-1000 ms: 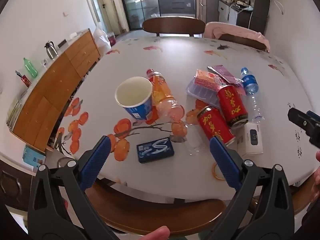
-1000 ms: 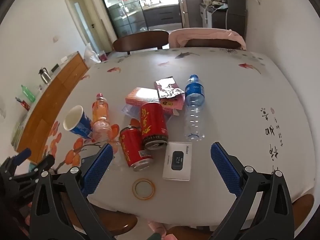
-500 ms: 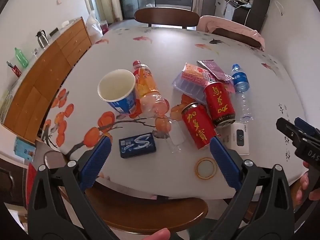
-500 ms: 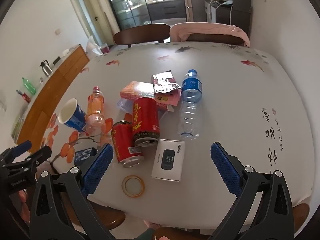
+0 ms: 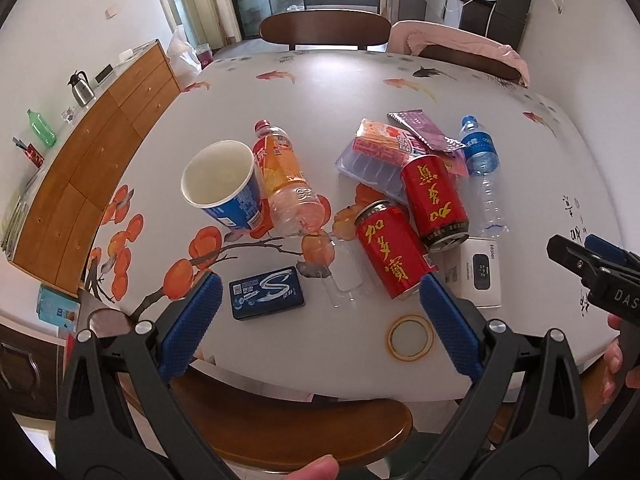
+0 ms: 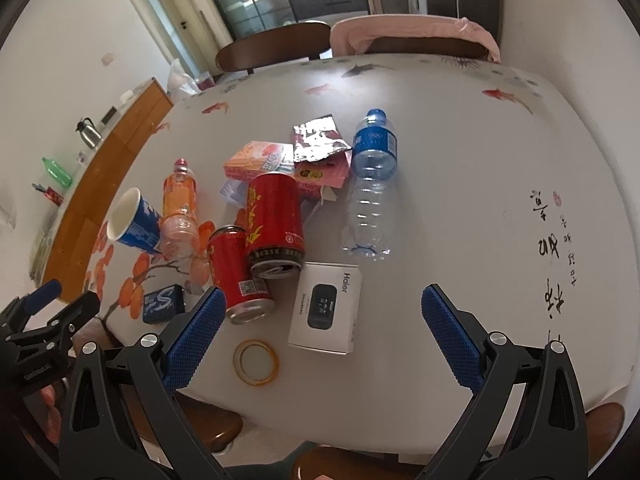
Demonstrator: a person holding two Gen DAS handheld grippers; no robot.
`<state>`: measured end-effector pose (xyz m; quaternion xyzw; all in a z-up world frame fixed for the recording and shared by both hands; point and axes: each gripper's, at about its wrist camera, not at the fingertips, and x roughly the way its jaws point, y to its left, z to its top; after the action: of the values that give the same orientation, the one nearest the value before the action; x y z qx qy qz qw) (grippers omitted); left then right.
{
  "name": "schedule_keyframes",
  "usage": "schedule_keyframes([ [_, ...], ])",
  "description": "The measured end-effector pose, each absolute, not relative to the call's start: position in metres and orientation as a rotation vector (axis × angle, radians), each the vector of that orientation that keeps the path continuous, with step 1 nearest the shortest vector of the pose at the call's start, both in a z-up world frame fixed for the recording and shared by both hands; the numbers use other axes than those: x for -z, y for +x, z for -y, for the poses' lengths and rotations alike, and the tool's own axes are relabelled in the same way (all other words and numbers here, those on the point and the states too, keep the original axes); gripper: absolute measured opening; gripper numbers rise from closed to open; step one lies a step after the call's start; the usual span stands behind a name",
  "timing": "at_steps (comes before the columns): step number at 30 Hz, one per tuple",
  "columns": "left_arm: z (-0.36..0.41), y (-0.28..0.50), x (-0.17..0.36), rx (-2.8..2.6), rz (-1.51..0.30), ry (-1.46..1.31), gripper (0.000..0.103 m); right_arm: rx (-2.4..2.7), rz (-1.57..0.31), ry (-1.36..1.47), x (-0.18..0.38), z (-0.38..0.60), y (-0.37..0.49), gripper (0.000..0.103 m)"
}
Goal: Collect trash
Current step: 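Move both tools toward the cluster of cans and bottles on the table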
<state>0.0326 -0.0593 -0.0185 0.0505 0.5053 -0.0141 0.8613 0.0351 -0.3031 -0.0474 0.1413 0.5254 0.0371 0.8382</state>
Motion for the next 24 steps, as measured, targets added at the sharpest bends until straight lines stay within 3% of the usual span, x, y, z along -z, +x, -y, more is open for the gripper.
schedule_keyframes([
  [16, 0.085, 0.061, 0.066, 0.047, -1.194, 0.212, 0.096, -0.077, -1.252, 0.310, 0.101, 0.298, 0.040, 0.097],
  [24, 0.095, 0.077, 0.086, 0.144, -1.282, 0.106, 0.096, -0.069, -1.287, 0.335, 0.116, 0.302, 0.047, 0.097],
])
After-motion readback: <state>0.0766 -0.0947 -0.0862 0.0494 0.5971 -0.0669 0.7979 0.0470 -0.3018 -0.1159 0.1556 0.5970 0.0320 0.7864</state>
